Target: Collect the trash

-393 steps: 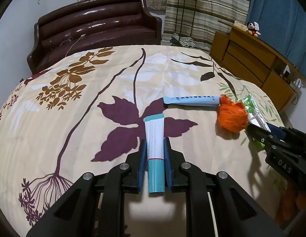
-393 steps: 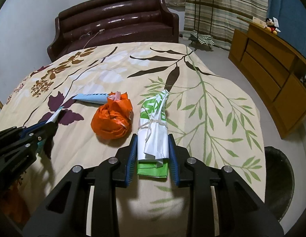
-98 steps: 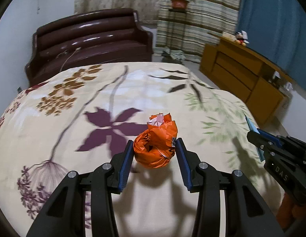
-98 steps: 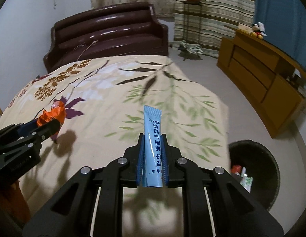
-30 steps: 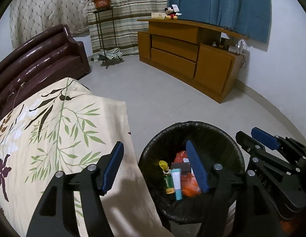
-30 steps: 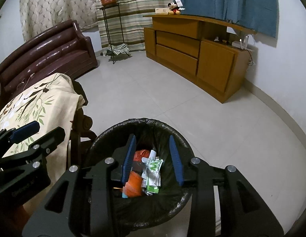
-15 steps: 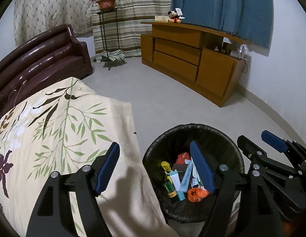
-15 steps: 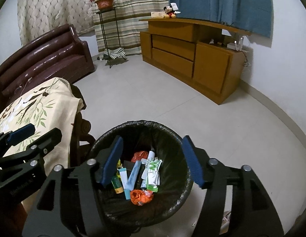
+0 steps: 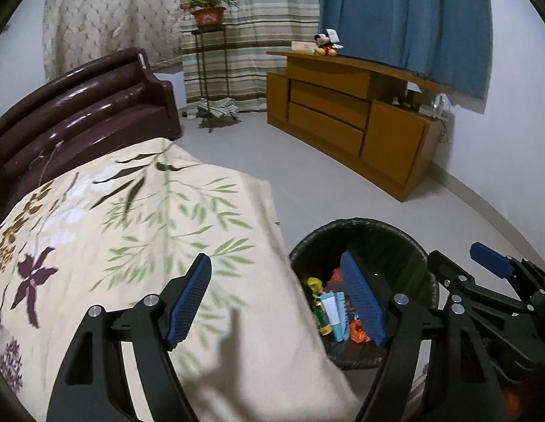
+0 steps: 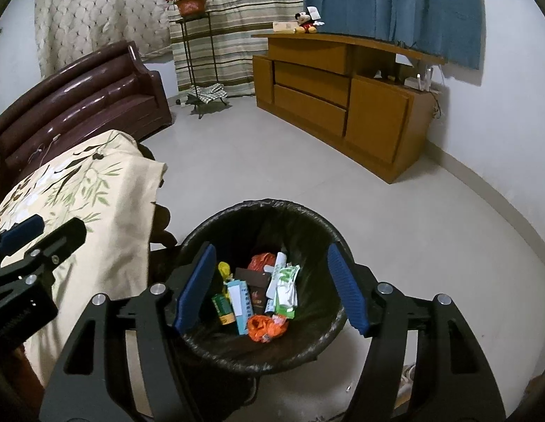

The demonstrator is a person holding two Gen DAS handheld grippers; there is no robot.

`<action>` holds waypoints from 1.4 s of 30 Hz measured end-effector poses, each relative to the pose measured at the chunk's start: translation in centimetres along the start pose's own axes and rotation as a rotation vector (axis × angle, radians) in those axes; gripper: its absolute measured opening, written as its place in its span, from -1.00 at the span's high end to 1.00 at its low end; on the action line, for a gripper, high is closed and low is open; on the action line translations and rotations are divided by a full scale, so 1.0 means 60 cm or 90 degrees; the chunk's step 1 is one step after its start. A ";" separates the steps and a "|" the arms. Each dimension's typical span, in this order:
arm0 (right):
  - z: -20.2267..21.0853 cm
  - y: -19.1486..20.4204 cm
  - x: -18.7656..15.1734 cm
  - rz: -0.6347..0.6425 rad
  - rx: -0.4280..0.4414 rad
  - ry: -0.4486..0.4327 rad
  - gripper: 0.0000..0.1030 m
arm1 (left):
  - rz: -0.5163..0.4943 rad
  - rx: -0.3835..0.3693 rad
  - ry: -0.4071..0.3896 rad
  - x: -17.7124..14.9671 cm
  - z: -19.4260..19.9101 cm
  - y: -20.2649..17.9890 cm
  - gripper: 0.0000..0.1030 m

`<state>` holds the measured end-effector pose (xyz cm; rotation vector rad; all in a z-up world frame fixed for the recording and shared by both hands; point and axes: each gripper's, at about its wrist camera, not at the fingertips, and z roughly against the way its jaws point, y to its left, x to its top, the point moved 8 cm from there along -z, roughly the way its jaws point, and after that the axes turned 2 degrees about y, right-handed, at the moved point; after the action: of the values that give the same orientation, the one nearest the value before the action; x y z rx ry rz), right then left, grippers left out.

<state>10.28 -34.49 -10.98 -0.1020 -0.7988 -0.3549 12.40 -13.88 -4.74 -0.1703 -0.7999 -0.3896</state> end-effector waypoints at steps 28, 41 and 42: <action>0.160 0.062 -0.006 0.028 -0.005 -0.083 -0.40 | 0.021 0.001 -0.064 -0.021 0.133 0.066 -0.50; 0.160 0.069 -0.010 0.031 -0.001 -0.079 -0.40 | 0.027 0.004 -0.059 -0.026 0.141 0.070 -0.50; 0.160 0.069 -0.009 0.031 -0.001 -0.079 -0.40 | 0.027 0.003 -0.058 -0.026 0.141 0.069 -0.50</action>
<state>4.81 -28.33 -4.53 -0.1462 -0.9170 -0.3055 7.44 -7.14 -0.06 -0.2008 -0.8863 -0.3419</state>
